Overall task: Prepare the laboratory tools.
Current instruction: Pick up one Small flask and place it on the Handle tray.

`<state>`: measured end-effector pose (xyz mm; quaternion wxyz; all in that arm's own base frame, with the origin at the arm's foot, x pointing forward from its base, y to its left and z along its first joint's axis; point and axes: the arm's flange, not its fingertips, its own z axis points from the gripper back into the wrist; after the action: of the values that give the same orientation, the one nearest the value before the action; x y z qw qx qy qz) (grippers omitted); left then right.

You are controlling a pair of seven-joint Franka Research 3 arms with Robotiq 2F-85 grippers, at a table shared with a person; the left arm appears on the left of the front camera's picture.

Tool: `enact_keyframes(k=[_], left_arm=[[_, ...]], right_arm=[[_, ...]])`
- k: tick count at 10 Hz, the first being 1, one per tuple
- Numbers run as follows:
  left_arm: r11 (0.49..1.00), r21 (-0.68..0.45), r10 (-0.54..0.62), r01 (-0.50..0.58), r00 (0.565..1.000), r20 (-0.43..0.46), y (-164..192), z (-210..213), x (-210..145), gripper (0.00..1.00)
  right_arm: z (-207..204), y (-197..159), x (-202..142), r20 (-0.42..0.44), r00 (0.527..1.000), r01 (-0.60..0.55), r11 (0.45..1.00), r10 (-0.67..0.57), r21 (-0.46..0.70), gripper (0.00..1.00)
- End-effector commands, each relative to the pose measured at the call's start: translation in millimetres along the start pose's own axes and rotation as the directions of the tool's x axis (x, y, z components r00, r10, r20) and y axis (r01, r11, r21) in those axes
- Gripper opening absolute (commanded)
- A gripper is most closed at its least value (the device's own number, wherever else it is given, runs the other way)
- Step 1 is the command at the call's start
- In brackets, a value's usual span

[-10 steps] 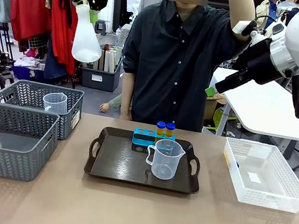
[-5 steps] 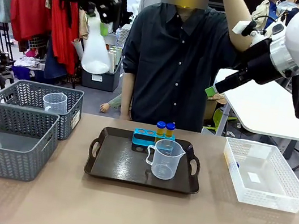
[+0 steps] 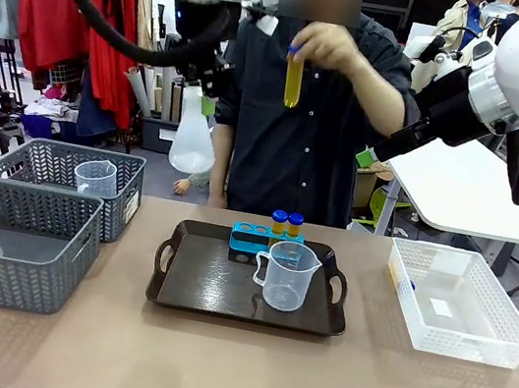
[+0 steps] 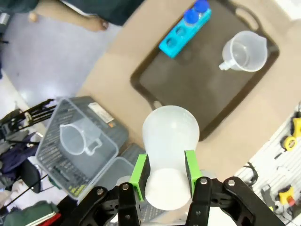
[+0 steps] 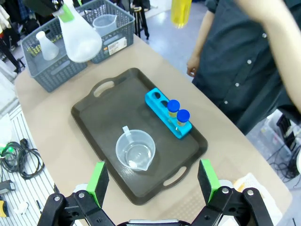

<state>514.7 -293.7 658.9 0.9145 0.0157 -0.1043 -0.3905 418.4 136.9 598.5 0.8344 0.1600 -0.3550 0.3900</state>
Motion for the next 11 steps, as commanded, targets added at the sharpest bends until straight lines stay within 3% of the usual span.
enact_keyframes(k=[1,5,11], left_arm=[[0.995,-0.097,-0.030,0.029,1.000,-0.010,2.5,-28.7,1.2,0.00],[0.976,-0.213,-0.045,0.036,0.998,-0.038,-2.6,-64.7,2.6,0.00],[0.987,-0.163,-0.001,0.001,1.000,-0.003,1.1,-45.2,-5.0,0.00]], right_arm=[[0.6,-1.0,0.4,0.004,1.000,-0.002,1.000,0.002,0.004,1.00],[0.6,-1.0,0.4,0.004,1.000,-0.002,1.000,0.002,0.004,1.00],[0.6,-1.0,0.4,0.004,1.000,-0.002,1.000,0.002,0.004,1.00]])
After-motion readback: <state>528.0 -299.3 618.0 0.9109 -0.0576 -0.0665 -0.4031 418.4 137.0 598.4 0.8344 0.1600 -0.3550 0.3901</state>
